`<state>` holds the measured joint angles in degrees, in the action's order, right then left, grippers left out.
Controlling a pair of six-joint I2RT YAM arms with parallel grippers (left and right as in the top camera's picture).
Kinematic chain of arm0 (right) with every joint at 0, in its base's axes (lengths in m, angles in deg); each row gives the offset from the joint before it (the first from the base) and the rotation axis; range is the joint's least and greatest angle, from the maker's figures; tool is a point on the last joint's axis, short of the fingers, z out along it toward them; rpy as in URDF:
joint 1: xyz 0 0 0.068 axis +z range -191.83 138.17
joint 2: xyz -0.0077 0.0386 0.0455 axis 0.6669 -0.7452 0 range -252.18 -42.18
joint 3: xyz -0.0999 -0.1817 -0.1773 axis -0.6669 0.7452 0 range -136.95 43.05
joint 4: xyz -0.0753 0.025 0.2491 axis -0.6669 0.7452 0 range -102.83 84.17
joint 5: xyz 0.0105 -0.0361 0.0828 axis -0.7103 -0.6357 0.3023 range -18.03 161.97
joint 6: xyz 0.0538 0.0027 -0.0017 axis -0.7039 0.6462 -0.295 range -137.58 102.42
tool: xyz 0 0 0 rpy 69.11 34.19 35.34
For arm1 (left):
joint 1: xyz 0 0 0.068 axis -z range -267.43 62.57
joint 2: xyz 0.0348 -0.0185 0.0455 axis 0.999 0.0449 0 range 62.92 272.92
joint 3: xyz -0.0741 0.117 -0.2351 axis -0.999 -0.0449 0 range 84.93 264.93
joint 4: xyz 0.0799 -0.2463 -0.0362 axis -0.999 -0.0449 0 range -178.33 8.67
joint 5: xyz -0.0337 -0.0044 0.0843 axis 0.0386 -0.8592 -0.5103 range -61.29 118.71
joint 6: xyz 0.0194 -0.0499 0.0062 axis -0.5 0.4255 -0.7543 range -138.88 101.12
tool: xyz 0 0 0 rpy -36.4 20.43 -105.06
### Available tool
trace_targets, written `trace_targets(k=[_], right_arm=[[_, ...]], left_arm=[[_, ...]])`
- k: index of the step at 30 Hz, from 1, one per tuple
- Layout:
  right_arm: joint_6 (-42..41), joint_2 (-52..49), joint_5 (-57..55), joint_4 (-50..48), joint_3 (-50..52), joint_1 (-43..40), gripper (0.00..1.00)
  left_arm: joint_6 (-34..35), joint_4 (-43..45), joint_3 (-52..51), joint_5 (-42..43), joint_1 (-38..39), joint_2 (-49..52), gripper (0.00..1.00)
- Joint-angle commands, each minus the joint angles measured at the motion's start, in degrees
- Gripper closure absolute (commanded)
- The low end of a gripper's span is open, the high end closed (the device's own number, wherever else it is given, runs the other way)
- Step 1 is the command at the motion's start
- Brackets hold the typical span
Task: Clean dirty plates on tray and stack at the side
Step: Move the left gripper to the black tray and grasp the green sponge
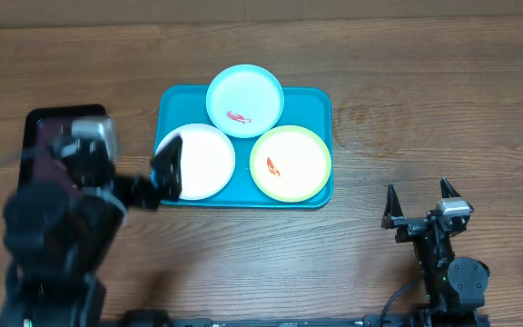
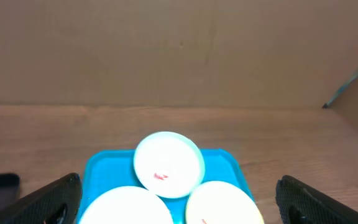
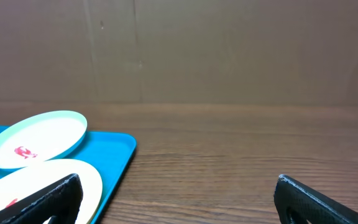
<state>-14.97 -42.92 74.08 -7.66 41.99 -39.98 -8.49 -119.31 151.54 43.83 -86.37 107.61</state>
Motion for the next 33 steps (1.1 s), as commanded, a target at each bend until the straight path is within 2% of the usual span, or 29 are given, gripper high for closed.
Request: trace_targets(k=[1, 4, 8, 10, 15, 20, 24, 26, 30, 33], right_arm=[[0.24, 0.55, -0.13, -0.42, 0.59, -0.31, 0.00], [0.22, 0.55, -0.13, -0.44, 0.59, -0.31, 0.00], [0.24, 0.55, -0.13, -0.44, 0.59, -0.31, 0.00], [0.24, 0.55, -0.13, -0.44, 0.59, -0.31, 0.00], [0.24, 0.55, -0.13, -0.44, 0.59, -0.31, 0.00], [0.22, 0.57, -0.13, -0.44, 0.59, -0.31, 0.00], [0.24, 0.55, -0.13, -0.44, 0.59, -0.31, 0.00], [0.24, 0.57, -0.13, -0.44, 0.59, -0.31, 0.00], [0.24, 0.57, -0.13, -0.44, 0.59, -0.31, 0.00], [0.24, 0.55, -0.13, -0.42, 0.59, -0.31, 0.00]], left_arm=[[-2.12, -1.57, 7.28, -9.94, 0.02, 8.70, 0.00], [7.06, -10.93, 16.87, -26.23, -1.01, 17.49, 0.00], [15.30, -24.79, 30.03, -28.44, -4.39, 29.77, 0.00], [15.41, -27.93, 33.79, -28.89, -5.99, 35.15, 0.00], [15.50, -26.01, 34.75, -29.46, -12.37, 43.25, 0.00], [19.91, -24.74, 34.75, -24.85, -20.92, 51.04, 0.00], [19.96, -24.79, 34.75, -20.57, -25.49, 56.61, 0.00], [18.97, -25.03, 34.73, -21.16, -26.73, 59.41, 0.00], [19.04, -25.40, 34.73, -27.71, -27.61, 65.31, 0.00], [19.10, -24.94, 34.73, -27.63, -27.93, 69.57, 0.00]])
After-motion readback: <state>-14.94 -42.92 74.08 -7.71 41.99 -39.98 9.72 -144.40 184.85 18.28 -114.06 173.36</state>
